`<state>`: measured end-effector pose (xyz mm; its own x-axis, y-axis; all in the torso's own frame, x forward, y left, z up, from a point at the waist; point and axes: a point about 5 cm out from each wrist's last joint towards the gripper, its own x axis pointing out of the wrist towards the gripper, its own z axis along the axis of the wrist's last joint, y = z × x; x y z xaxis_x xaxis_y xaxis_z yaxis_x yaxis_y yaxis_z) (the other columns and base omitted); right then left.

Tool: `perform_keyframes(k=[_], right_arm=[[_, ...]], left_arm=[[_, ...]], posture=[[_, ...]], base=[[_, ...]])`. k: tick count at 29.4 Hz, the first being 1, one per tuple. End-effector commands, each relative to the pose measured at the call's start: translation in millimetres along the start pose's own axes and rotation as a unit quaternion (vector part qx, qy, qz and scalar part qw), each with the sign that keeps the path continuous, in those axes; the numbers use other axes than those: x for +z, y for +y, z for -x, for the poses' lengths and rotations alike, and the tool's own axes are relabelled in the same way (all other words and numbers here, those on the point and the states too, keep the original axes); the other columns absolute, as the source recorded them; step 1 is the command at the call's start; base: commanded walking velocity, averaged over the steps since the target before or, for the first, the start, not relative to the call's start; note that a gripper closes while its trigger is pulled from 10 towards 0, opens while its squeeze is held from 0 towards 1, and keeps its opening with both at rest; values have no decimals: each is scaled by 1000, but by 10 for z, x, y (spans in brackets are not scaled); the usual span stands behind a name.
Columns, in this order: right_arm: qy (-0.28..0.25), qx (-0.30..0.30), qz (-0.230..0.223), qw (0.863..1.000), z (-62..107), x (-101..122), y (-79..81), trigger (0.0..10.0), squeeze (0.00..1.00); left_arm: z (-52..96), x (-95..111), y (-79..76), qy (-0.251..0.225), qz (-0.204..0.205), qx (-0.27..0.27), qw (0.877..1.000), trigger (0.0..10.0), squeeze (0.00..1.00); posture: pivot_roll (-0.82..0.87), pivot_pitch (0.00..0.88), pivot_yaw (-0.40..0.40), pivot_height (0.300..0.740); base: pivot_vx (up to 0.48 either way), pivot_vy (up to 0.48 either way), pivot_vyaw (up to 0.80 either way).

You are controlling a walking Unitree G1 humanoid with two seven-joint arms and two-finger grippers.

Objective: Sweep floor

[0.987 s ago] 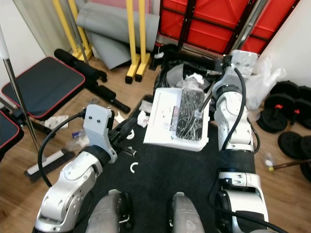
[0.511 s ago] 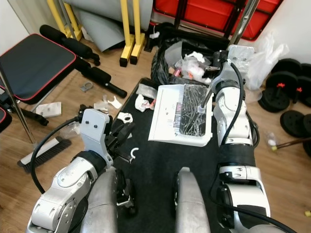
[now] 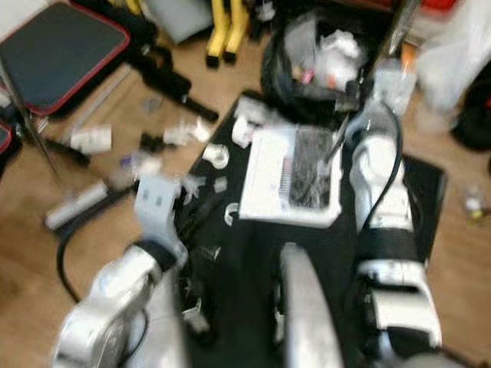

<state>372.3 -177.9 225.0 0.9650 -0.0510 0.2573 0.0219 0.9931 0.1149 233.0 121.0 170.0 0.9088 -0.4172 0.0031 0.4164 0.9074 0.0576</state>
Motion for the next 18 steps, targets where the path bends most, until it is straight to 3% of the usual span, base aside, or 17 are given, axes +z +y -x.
perform_keyframes(k=[1, 15, 18], right_arm=[[-67, -22, -3, 997, -30, 269, -132, 10000, 0], [-82, -27, 18, 996, -82, 309, -149, 10000, 0], [-91, -27, 50, 994, -115, 308, -146, 10000, 0]], left_arm=[[10, -13, -82, 3, 11, -32, 999, 10000, 0], [8, -4, -72, 4, 7, -31, 999, 10000, 0], [16, 2, -66, 6, 5, -31, 999, 10000, 0]], posture=[[-44, 362, -138, 550], [-34, 367, -133, 525], [-21, 372, -125, 515]], base=[[0, 0, 0], [0, 0, 0], [0, 0, 0]])
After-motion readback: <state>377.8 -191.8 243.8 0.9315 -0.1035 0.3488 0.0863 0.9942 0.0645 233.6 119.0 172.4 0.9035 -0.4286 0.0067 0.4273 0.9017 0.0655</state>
